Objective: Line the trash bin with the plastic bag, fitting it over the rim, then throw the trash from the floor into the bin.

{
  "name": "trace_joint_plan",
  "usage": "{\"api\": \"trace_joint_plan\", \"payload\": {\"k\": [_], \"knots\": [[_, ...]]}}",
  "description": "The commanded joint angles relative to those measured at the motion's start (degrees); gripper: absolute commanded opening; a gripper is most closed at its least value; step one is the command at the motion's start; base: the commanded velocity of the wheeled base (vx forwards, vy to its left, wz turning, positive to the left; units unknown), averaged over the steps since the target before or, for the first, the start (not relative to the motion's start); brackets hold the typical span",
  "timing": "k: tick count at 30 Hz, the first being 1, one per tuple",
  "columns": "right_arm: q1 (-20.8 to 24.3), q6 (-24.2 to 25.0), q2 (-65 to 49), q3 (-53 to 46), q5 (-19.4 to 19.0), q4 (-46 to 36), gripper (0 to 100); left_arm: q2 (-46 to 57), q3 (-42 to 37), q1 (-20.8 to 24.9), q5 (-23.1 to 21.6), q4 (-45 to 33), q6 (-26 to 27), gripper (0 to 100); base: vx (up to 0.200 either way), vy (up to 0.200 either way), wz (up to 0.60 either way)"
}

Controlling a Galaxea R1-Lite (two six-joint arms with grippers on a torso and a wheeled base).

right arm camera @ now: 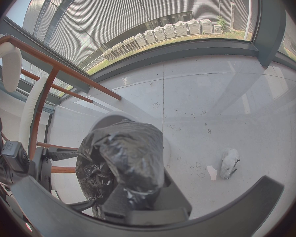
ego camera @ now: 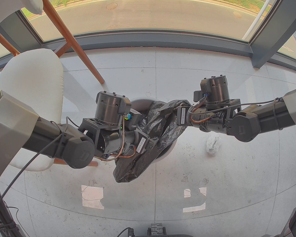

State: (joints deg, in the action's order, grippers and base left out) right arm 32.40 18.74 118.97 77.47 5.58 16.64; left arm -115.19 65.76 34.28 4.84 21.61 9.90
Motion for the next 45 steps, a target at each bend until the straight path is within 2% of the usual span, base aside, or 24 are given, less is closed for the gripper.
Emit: {"api": "trace_joint_plan", "payload": {"k": [1, 5, 11, 12, 22, 26, 33, 38, 42, 45], "knots": [[-0.32, 0.16, 0.12, -0.48, -0.05, 2.26, 0, -1.44, -0.37, -0.27, -0.09, 0.01, 0.03, 100, 0.000, 0.000, 0.00], [-0.50, -0.02, 0.12, -1.97, -0.05, 6.12, 0, -2.32, 0.25, -0.18, -0.09, 0.10, 0.12, 100, 0.000, 0.000, 0.00], [-0.50, -0.02, -0.05, -3.03, -0.05, 6.65, 0, -3.90, 0.25, -0.27, 0.08, 0.18, 0.03, 100, 0.000, 0.000, 0.00], [-0.50, -0.02, -0.14, -3.20, -0.05, 6.56, 0, -3.90, 0.34, -0.18, 0.08, 0.18, 0.03, 0, 0.000, 0.000, 0.00], [-0.59, -0.10, -0.40, -4.17, -0.05, 6.65, 0, -3.20, 0.51, -0.18, 0.26, 0.27, -0.14, 0, 0.000, 0.000, 0.00], [-1.11, -1.25, -1.90, -8.74, -0.66, 6.65, 0, 1.90, -1.42, -0.09, -0.45, 0.18, -0.32, 0, 0.000, 0.000, 0.00], [-1.64, -2.57, -2.16, -12.52, -1.54, 6.83, 0, 7.17, -2.56, 0.17, -0.36, 0.10, -4.63, 0, 0.000, 0.000, 0.00], [-1.90, -3.44, -1.63, -12.34, -1.63, 6.91, 0, 8.67, -2.30, 0.17, -0.45, -0.34, -4.98, 0, 0.000, 0.000, 0.00], [-2.52, -5.55, -0.23, -11.73, -4.26, 11.57, 0, 8.58, -0.45, -0.18, -0.45, -0.52, -4.98, 0, 0.000, 0.000, 0.00], [-2.70, -6.26, 0.12, -11.82, -4.79, 14.03, 0, 8.23, 1.22, -0.27, -0.45, -0.61, -5.06, 0, 0.000, 0.000, 0.00]]}}
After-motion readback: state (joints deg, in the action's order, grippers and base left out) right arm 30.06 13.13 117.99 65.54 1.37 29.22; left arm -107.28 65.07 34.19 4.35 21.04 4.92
